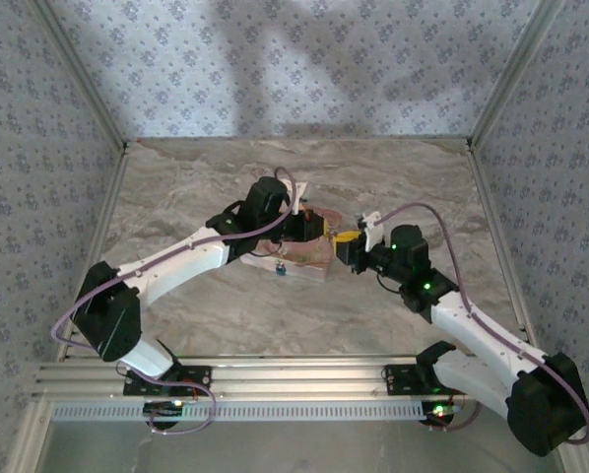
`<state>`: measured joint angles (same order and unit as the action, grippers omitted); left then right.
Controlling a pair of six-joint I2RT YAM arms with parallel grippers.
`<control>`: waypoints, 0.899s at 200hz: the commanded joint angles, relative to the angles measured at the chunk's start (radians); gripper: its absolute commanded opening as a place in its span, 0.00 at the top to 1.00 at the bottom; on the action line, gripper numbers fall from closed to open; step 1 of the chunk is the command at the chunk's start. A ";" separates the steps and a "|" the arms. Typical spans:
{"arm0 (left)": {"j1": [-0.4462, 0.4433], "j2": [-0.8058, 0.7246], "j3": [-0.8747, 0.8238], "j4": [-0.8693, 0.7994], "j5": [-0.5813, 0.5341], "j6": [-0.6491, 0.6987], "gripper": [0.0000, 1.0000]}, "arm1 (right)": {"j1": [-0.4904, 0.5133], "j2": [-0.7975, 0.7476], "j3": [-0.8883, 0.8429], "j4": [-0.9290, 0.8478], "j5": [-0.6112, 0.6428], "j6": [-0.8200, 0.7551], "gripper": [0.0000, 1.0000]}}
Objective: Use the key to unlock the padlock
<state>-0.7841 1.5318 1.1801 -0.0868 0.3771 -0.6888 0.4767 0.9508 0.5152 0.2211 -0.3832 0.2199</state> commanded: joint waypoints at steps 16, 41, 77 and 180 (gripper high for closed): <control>0.022 -0.082 0.012 -0.030 -0.009 0.053 1.00 | -0.100 -0.021 0.017 0.098 -0.249 0.182 0.64; 0.025 -0.104 0.020 -0.053 -0.001 0.058 1.00 | -0.113 -0.017 0.025 0.137 -0.321 0.230 0.51; 0.027 -0.128 0.024 -0.060 0.013 0.061 1.00 | -0.116 0.023 0.048 0.222 -0.404 0.315 0.41; 0.027 -0.118 0.016 0.008 0.093 0.031 1.00 | -0.077 0.142 0.089 0.324 -0.460 0.389 0.43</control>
<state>-0.7593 1.4269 1.1805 -0.1242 0.4305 -0.6548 0.3885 1.0733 0.5648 0.5076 -0.8150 0.5900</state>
